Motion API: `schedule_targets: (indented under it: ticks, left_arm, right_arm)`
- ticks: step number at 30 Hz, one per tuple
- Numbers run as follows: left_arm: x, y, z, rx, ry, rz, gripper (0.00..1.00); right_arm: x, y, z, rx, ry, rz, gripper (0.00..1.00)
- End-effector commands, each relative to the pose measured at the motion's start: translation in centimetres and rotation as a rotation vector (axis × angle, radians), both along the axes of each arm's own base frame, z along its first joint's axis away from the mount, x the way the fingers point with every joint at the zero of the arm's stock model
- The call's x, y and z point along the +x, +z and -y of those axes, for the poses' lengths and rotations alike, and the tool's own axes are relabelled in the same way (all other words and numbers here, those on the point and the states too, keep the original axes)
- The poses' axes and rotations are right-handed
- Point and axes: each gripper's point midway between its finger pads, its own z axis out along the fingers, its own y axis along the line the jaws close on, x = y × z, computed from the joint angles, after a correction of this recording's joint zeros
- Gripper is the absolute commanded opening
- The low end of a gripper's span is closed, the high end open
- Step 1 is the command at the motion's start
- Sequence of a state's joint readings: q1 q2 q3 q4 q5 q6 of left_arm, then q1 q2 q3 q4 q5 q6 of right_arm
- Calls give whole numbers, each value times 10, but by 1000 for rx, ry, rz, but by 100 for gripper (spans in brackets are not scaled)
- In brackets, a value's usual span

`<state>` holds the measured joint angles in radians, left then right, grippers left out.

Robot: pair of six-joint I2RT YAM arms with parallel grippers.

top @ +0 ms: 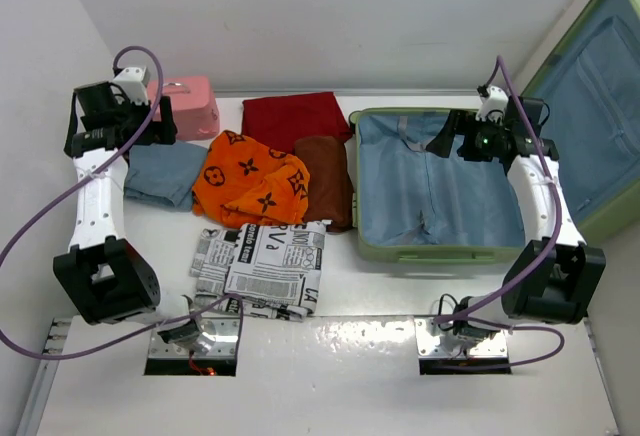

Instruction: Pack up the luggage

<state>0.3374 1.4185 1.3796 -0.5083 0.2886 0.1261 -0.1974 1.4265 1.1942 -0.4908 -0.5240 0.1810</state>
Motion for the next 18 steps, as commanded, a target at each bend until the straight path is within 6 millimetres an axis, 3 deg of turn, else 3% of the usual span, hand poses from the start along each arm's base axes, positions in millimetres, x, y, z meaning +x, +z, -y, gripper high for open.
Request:
schedule_targets:
  ticks: [1,2,3,8,9,16,17,18]
  left_arm:
    - [14,23,-10,65,-2,60,100]
    - [21,19,-14,80,-13,48,100]
    - [27,32,-18,130,-35,68,100]
    - [65,53,-41,301,-23,79,91]
    - [75,65,-48,404,-60,118,89]
    - [109,77,-70,929,-222,291,83]
    - [112,89,-76,998,-275,313,79]
    - [124,73,-81,987,-321,286,79]
  right_arm:
    - [7,10,-4,21,14,22,99]
    - [8,13,-3,14,19,29,99]
    - [9,11,-3,17,16,21,99]
    - [13,11,-4,22,22,15,99]
    - [14,13,-4,26,25,17,99]
    - [19,4,-6,48,17,0,99]
    - [19,3,-6,51,17,1,99]
    - [18,1,-7,48,22,-3,99]
